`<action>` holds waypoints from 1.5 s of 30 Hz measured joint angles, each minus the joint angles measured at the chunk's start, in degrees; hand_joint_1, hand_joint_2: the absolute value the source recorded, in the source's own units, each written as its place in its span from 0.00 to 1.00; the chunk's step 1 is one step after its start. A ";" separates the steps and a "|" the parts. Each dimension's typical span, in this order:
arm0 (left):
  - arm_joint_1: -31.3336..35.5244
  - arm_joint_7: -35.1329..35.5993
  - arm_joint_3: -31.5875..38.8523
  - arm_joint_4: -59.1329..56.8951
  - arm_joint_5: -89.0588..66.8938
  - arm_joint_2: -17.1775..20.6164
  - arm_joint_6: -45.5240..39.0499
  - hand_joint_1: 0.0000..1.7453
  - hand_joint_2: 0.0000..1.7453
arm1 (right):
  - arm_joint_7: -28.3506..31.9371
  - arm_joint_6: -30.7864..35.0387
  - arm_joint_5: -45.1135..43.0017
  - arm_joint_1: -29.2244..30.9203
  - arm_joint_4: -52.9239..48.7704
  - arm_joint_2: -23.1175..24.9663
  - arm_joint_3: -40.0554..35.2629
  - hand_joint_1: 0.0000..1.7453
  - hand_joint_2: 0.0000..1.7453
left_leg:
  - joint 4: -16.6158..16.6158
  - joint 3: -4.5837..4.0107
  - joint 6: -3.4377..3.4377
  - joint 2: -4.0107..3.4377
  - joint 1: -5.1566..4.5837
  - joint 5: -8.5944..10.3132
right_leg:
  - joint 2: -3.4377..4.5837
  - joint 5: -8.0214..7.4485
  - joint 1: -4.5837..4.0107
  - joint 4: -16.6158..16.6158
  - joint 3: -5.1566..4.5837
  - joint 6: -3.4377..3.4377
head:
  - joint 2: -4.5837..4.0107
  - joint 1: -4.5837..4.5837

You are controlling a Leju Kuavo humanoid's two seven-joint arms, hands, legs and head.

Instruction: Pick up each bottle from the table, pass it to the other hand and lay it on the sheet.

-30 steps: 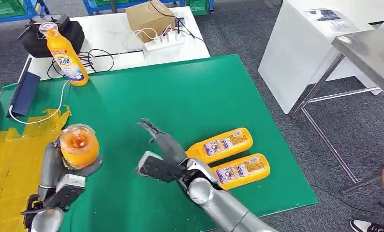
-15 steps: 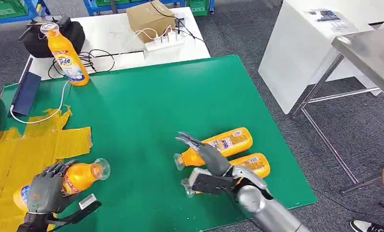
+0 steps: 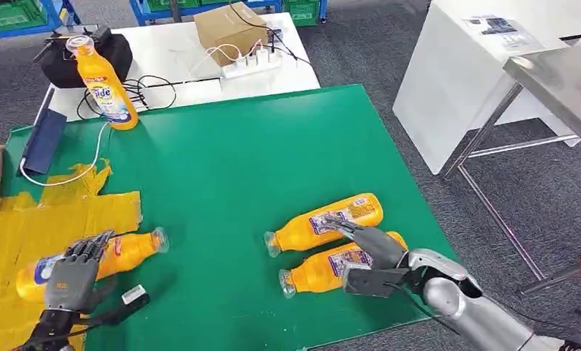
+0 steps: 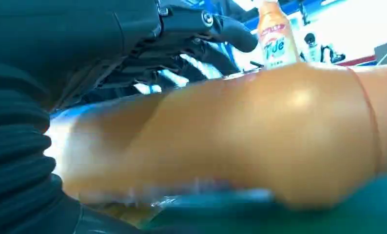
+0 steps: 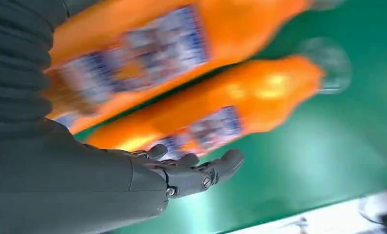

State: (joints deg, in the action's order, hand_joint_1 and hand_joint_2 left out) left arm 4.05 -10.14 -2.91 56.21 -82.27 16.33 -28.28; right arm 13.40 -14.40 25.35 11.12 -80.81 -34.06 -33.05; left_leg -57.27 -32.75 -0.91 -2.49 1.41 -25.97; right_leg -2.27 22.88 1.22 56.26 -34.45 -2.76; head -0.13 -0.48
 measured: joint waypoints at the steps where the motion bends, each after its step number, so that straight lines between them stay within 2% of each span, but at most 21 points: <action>1: 0.68 -0.09 -0.37 -0.87 0.24 0.17 0.00 0.00 1.00 | -0.20 -0.04 0.00 0.11 -0.33 -1.14 -0.04 0.00 1.00 | 0.01 0.08 0.00 0.00 0.00 -0.01 | 0.00 0.00 0.00 0.00 0.08 0.00 | 0.00 0.00; 10: 4.22 -1.99 -2.80 -5.16 4.20 1.22 0.59 0.00 1.00 | -3.37 -3.52 -2.06 0.64 -2.43 -8.61 -1.95 0.00 1.00 | 0.01 0.32 0.09 0.09 0.00 0.08 | -0.09 -0.03 0.02 -0.01 0.34 -0.03 | 0.00 0.02; 15: 6.03 -7.92 -3.17 -6.38 11.52 1.31 1.01 0.00 1.00 | -8.65 -10.10 -5.88 2.13 -5.20 -16.33 -4.51 0.00 1.00 | -0.03 0.38 0.16 0.09 -0.11 0.18 | -0.10 -0.09 0.12 -0.01 0.26 -0.12 | 0.00 0.02; 16: 6.66 -9.71 -3.23 -6.71 13.62 1.22 1.29 0.00 1.00 | -9.91 -12.16 -6.41 2.70 -5.86 -18.19 -5.47 0.79 1.00 | -0.03 0.38 0.16 0.09 -0.12 0.19 | -0.10 -0.10 0.13 -0.01 0.25 -0.13 | 0.00 0.04; 18: 8.16 -11.98 -3.69 -7.45 16.37 0.85 2.23 0.00 1.00 | -11.32 -14.10 -6.97 3.32 -6.91 -21.14 -7.22 1.00 1.00 | -0.04 0.35 0.17 0.13 -0.12 0.19 | -0.16 -0.10 0.13 -0.02 0.28 -0.13 | 0.00 0.00; 21: 10.71 -15.50 -4.33 -8.94 21.30 -0.46 2.69 0.00 1.00 | -12.72 -13.66 -4.69 3.72 -7.34 -23.93 -10.15 0.98 1.00 | -0.04 0.37 0.17 0.11 -0.13 0.18 | -0.16 -0.10 0.12 -0.06 0.27 -0.13 | 0.00 0.02; 23: 12.22 -17.85 -4.83 -9.72 25.93 -1.81 3.43 0.00 1.00 | -12.46 -8.48 2.48 3.15 -4.54 -22.78 -12.60 0.93 1.00 | -0.02 0.44 0.18 0.05 -0.08 0.12 | -0.11 -0.10 0.08 -0.11 0.31 -0.13 | 0.00 0.02; 25: 13.43 -19.00 -5.31 -9.88 29.71 -3.22 4.39 0.00 1.00 | -11.84 -0.79 11.78 3.50 2.25 -17.60 -14.41 0.94 1.00 | -0.01 0.74 0.06 -0.07 0.17 0.02 | 0.03 -0.10 -0.15 -0.26 0.55 -0.13 | 0.00 0.00; 26: 14.09 -19.45 -5.61 -9.88 31.81 -4.16 5.37 0.00 1.00 | -11.82 3.26 16.22 3.77 7.83 -13.31 -15.42 0.94 1.00 | 0.00 0.92 -0.01 -0.11 0.30 -0.06 | 0.10 -0.09 -0.28 -0.38 0.69 -0.12 | 0.00 -0.02; 27: 14.48 -19.72 -5.70 -9.85 33.58 -4.97 6.21 0.00 1.00 | -11.63 6.72 19.77 4.50 12.78 -9.64 -16.00 0.94 1.00 | 0.01 1.27 -0.04 -0.40 0.45 -0.11 | 0.33 -0.09 -0.47 -0.53 0.91 -0.11 | 0.00 -0.07; 28: 14.81 -19.80 -5.77 -9.85 35.14 -5.45 7.01 0.00 1.00 | -11.52 8.73 22.09 5.97 17.13 -5.81 -16.52 0.94 1.00 | 0.07 1.77 -0.42 -0.79 0.85 -0.56 | 0.63 0.01 -0.72 -0.71 0.97 0.12 | 0.00 0.00; 29: 15.16 -19.91 -5.92 -9.85 35.56 -5.88 7.39 0.00 1.00 | -11.58 9.94 23.27 6.84 20.59 -2.92 -16.87 0.94 1.00 | 0.12 2.52 -0.41 -1.47 1.20 -1.10 | 1.18 0.42 -1.08 -0.92 1.61 0.61 | 0.00 -0.06; 30: 15.48 -20.02 -6.08 -9.83 35.93 -6.23 7.67 0.00 1.00 | -11.63 10.69 23.85 7.94 23.62 -0.36 -17.07 0.87 1.00 | 0.20 3.30 -0.36 -2.10 1.60 -1.88 | 1.71 1.35 -1.35 -1.14 2.43 0.79 | 0.00 -0.11; 31: 15.75 -20.02 -6.18 -9.79 36.17 -6.47 7.76 0.00 1.00 | -11.63 10.89 24.09 8.79 26.20 1.48 -17.27 0.83 1.00 | 0.28 3.60 -0.47 -2.61 1.78 -2.28 | 1.84 2.16 -1.54 -1.17 2.96 0.78 | 0.00 -0.09; 32: 16.25 -20.09 -6.32 -9.68 36.30 -6.60 7.80 0.00 1.00 | -11.58 11.02 24.39 9.62 28.43 3.17 -17.33 0.85 1.00 | 0.28 4.19 -0.33 -2.57 1.88 -2.80 | 1.96 2.83 -1.66 -1.17 3.33 0.70 | 0.00 -0.11; 35: 19.34 -20.44 -6.47 -8.45 37.00 -6.93 7.80 0.00 1.00 | -11.47 10.97 25.11 11.53 32.11 5.19 -17.38 0.83 1.00 | 0.19 4.03 -0.23 -2.65 2.04 -3.04 | 2.03 3.52 -1.84 -1.16 2.86 0.55 | 0.00 -0.09; 36: 20.64 -20.59 -6.47 -7.91 37.40 -7.17 7.87 0.00 1.00 | -11.52 10.97 25.47 12.00 32.99 5.78 -17.35 0.87 1.00 | 0.17 4.00 -0.22 -2.71 2.09 -2.61 | 2.05 3.51 -1.90 -1.16 2.81 0.56 | 0.00 -0.07; 37: 21.75 -20.68 -6.47 -7.40 37.75 -7.35 7.91 0.00 1.00 | -11.72 10.97 26.23 12.59 34.19 6.72 -17.33 1.00 1.00 | 0.18 4.02 -0.19 -2.79 2.14 -1.84 | 2.05 3.49 -1.94 -1.14 2.84 0.57 | 0.00 -0.09; 42: 25.45 -21.14 -6.56 -5.35 39.45 -8.13 8.83 0.00 1.00 | -11.97 10.93 27.47 14.38 39.00 10.48 -16.72 1.00 1.00 | -0.23 3.83 -0.13 -3.69 2.43 -2.10 | 1.99 3.50 -2.16 -1.12 2.62 0.56 | 0.00 -0.11; 43: 25.96 -21.95 -6.53 -4.85 40.99 -8.24 9.31 0.00 1.00 | -10.52 10.80 25.65 14.57 39.74 10.87 -16.15 1.00 1.00 | -0.28 3.76 -0.10 -3.72 2.45 -2.09 | 1.99 3.49 -2.18 -1.12 2.58 0.56 | 0.00 -0.09; 45: 25.50 -24.77 -5.83 -2.13 49.28 -8.35 14.88 0.00 1.00 | -3.15 9.99 16.09 14.67 39.98 11.28 -13.41 1.00 1.00 | -0.34 3.35 0.02 -3.70 2.42 -1.93 | 1.95 3.42 -2.13 -1.07 2.67 0.53 | 0.00 -0.15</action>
State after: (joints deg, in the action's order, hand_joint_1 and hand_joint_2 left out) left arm 29.55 -34.91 -8.74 54.08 -32.98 7.98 -13.40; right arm 10.25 -4.42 41.44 25.79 -40.83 -22.77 -46.46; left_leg -57.61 -29.40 -0.89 -6.19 3.83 -27.90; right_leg -0.31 26.30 -0.91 55.19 -31.79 -2.23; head -0.13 -0.63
